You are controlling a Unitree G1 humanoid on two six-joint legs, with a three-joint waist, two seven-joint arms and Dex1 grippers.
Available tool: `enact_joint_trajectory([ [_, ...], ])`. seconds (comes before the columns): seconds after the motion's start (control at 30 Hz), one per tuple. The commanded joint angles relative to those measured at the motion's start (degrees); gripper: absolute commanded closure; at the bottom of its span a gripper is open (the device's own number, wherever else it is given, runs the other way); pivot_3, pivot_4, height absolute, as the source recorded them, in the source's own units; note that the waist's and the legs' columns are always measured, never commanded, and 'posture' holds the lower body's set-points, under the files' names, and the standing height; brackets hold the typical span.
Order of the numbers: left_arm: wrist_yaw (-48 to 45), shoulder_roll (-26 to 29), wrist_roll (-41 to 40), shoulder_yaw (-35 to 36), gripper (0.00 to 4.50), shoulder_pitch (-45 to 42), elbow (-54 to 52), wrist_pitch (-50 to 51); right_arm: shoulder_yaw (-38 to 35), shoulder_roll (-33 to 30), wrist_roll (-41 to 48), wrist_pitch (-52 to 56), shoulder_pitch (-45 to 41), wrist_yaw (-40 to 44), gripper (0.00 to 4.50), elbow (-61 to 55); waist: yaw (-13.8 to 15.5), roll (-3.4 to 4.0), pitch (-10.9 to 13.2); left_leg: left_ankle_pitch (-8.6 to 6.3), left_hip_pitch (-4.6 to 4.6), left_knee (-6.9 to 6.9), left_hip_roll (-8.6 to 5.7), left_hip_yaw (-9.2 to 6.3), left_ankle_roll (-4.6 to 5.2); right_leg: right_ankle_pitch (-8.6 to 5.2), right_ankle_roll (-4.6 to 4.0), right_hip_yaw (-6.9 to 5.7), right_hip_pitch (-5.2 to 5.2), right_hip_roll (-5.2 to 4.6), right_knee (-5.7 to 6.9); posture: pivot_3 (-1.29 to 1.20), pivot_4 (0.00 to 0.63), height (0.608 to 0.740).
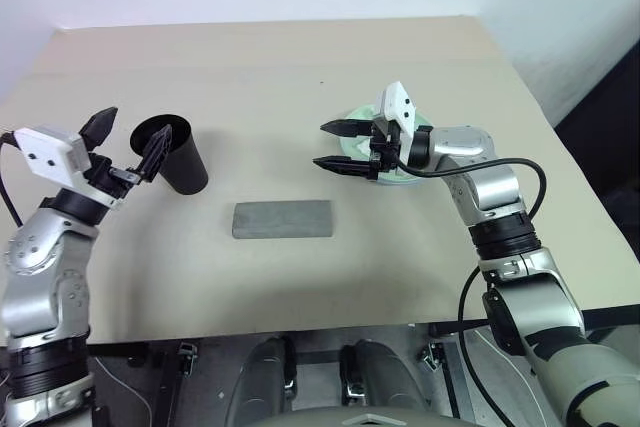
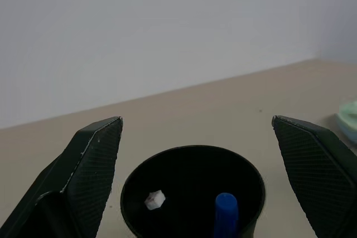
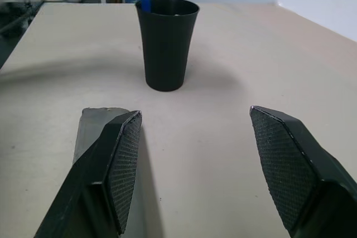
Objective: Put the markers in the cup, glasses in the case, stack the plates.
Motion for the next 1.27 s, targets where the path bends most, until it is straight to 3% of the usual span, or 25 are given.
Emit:
enact_joint_trajectory([
  [0.03, -4.88, 2.72, -7.39, 2.34, 0.02, 3.15, -6.87, 4.74, -2.1, -1.29, 1.45, 0.5, -0.39, 0.19, 1.2, -1.81, 0.06, 0.0, 0.0, 0.0, 0.01, 0.0, 0.0, -0.01, 0.0, 0.0, 0.0, 0.0, 0.02, -0.01, -0.01, 0.0, 0.15, 0.715],
  [0.2, -10.1, 5.15, -13.21, 2.24, 0.02, 8.75, -13.26, 9.51, -3.79, -3.67, 2.83, 2.66, 1.03, 0.66, 1.2, -3.27, 0.15, 0.0, 0.0, -0.01, 0.02, 0.0, -0.02, -0.03, 0.0, -0.01, -0.01, 0.0, 0.04, -0.05, -0.03, 0.0, 0.15, 0.715],
  [0.43, -15.18, 3.42, -7.89, -3.4, 0.02, 9.97, -13.24, 5.16, -6.97, -8.16, 6.31, 5.86, 7.13, 1.31, 1.2, -9.07, 0.21, 0.01, 0.0, -0.01, 0.03, -0.03, -0.02, -0.04, 0.0, -0.01, -0.03, 0.0, 0.04, -0.05, -0.04, 0.0, 0.15, 0.715],
  [0.67, -17.12, 0.95, -5.88, -6.64, 0.02, 5.96, -8.81, 3.13, -8.71, -12.07, 7.67, 8.37, 13.68, -0.07, 1.2, -15.06, 0.19, 0.01, 0.0, -0.01, 0.02, -0.03, 0.0, -0.03, 0.01, -0.01, -0.02, 0.0, 0.03, -0.02, -0.05, 0.0, 0.15, 0.715],
  [1.27, -17.39, -2.32, -2.52, -8.44, 0.02, 4.95, -6.09, 0.3, -9.32, -11.88, 7.99, 7.72, 13.67, -2.16, 1.2, -13.78, 0.3, 0.0, 0.0, 0.0, 0.03, -0.03, 0.0, 0.0, 0.02, -0.01, 0.01, 0.01, 0.04, 0.0, -0.06, 0.0, 0.15, 0.715],
])
